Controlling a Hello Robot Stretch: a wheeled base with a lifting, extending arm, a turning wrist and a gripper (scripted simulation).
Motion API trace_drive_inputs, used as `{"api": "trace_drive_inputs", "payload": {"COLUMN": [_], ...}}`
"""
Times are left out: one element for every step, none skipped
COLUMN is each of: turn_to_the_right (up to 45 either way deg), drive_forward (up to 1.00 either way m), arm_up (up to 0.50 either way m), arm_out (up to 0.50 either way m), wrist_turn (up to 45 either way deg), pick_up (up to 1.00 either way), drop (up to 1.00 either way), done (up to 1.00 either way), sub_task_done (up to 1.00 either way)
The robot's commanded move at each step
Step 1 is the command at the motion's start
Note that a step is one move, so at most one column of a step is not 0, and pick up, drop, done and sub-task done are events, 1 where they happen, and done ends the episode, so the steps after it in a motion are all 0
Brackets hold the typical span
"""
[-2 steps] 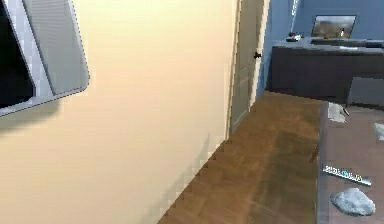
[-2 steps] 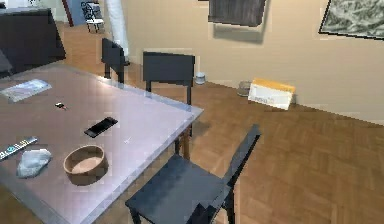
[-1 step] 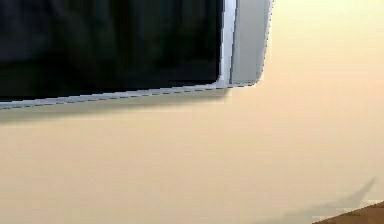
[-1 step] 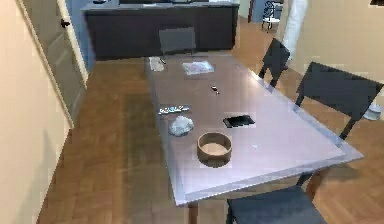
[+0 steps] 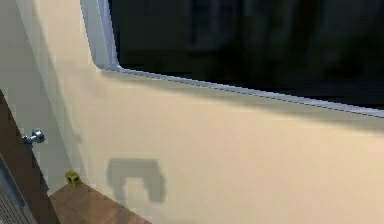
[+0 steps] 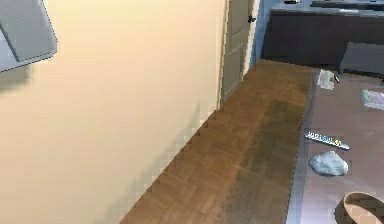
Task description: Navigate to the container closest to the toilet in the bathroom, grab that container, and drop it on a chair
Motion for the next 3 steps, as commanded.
{"api": "trace_drive_inputs", "payload": {"turn_to_the_right": [-6.0,0.0,-45.0], "drive_forward": [0.0,0.05,0.0], "arm_up": [0.0,0.0,0.0], "arm_out": [0.0,0.0,0.0], "wrist_turn": [0.0,0.0,0.0], "pick_up": [0.0,0.0,0.0], "drop": [0.0,0.0,0.0], "done": [0.0,0.0,0.0], "sub_task_done": [0.0,0.0,0.0]}}
